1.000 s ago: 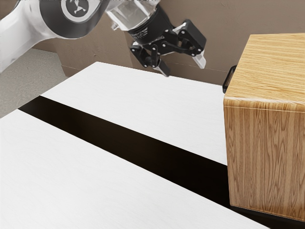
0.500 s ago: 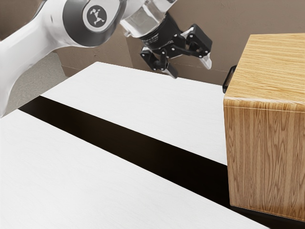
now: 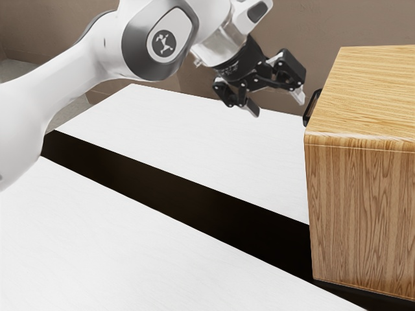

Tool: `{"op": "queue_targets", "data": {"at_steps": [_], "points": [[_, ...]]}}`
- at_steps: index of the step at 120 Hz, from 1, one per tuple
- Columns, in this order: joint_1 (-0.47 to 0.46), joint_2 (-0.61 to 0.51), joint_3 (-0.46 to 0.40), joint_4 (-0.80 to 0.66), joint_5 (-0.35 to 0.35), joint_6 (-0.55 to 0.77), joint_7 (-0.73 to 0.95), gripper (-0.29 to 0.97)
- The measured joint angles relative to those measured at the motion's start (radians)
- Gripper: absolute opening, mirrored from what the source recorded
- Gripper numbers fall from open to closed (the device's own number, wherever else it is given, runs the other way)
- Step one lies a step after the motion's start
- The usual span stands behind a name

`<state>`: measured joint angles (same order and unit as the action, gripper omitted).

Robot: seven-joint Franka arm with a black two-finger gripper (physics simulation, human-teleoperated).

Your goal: Pull the drawer handle with one arm to open the drawer

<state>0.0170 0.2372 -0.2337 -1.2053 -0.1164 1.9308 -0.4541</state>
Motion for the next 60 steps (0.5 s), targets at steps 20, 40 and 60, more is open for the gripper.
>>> {"op": "queue_targets", "data": {"at_steps": [20, 40, 60], "points": [[0.000, 0.003, 0.002, 0.000, 0.006, 0.008, -0.002, 0.68], [0.002, 0.015, 0.005, -0.002, 0.009, 0.019, -0.003, 0.68], [0.003, 0.023, 0.006, -0.008, 0.010, 0.030, -0.004, 0.68]]}}
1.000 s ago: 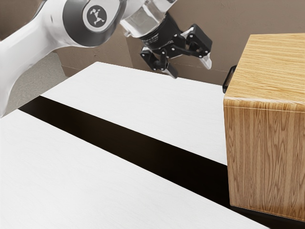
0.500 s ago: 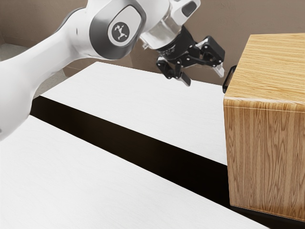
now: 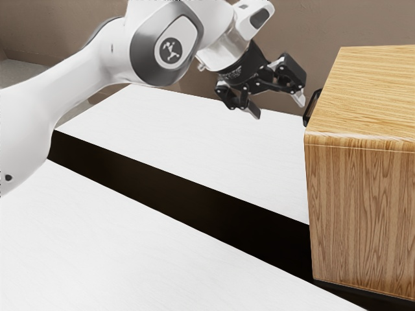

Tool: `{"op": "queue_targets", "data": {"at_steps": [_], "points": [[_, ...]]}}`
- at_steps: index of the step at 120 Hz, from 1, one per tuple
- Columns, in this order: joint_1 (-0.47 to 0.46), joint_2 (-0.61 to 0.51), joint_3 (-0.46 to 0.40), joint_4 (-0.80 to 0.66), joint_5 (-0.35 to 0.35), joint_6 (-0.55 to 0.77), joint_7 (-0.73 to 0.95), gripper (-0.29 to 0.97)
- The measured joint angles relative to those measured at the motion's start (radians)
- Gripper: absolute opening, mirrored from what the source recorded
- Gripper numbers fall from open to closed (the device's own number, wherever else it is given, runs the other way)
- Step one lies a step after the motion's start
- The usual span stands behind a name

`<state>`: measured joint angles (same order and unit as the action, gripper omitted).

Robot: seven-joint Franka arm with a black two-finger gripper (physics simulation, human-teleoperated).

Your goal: Pull the drawer handle with one arm to open the drawer

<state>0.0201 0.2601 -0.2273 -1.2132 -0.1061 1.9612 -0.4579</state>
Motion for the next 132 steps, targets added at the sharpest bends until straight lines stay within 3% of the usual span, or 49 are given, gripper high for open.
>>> {"op": "queue_targets", "data": {"at_steps": [69, 132], "points": [[0.000, 0.082, 0.000, 0.020, 0.000, 0.072, -0.001, 0.68], [0.008, 0.050, 0.000, 0.017, 0.059, 0.040, 0.000, 0.68]]}}
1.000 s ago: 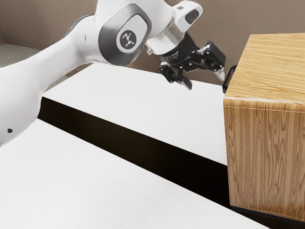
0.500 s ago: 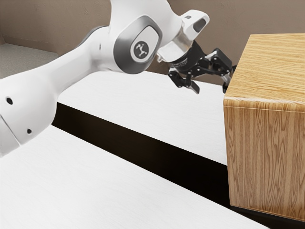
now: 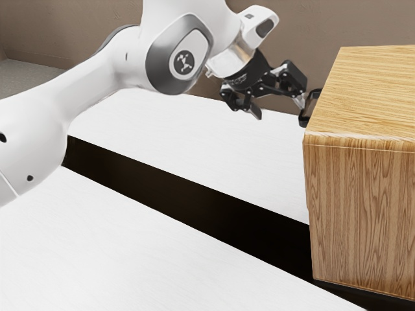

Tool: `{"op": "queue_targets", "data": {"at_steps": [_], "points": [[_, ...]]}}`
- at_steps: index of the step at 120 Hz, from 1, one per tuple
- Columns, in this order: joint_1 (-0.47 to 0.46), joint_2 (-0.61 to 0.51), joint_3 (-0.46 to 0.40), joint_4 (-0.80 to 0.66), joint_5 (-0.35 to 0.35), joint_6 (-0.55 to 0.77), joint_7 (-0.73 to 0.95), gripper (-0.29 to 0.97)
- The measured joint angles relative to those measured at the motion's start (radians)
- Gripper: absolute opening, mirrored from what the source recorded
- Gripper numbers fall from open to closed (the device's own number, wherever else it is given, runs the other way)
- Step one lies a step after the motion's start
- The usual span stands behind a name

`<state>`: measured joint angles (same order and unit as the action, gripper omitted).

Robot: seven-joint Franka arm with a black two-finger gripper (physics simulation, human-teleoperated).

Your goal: Pull the drawer handle with one arm to open the drawer

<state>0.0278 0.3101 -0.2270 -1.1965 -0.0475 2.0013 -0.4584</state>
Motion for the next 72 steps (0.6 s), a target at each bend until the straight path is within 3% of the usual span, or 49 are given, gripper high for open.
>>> {"op": "queue_targets", "data": {"at_steps": [72], "points": [[-0.008, 0.039, -0.006, 0.048, 0.016, -0.042, -0.001, 0.68]]}}
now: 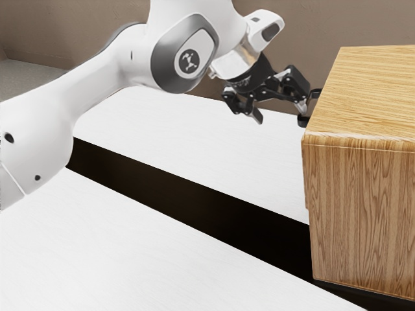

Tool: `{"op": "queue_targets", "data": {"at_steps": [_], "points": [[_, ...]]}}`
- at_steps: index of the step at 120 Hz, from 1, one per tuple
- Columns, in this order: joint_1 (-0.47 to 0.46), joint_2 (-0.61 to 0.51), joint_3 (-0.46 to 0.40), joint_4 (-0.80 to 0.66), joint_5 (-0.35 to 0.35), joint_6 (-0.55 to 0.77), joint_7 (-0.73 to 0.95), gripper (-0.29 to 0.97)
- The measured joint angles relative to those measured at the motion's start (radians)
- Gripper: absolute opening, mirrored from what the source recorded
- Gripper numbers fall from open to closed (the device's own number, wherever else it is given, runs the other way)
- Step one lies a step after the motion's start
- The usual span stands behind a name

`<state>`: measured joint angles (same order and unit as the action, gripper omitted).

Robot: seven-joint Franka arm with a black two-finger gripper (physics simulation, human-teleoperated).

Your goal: Pull the drawer handle with one arm to open the drawer

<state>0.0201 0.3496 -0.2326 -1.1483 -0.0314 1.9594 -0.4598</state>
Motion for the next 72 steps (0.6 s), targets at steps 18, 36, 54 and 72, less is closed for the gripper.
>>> {"op": "queue_targets", "data": {"at_steps": [18, 36, 54, 72], "points": [[0.005, -0.002, 0.001, -0.001, 0.015, 0.002, 0.000, 0.68], [0.006, -0.008, 0.004, -0.004, 0.037, -0.013, 0.000, 0.68], [0.007, -0.035, 0.006, -0.004, 0.061, -0.056, 0.000, 0.68], [0.008, -0.052, 0.029, -0.007, 0.082, -0.094, 0.001, 0.68]]}}
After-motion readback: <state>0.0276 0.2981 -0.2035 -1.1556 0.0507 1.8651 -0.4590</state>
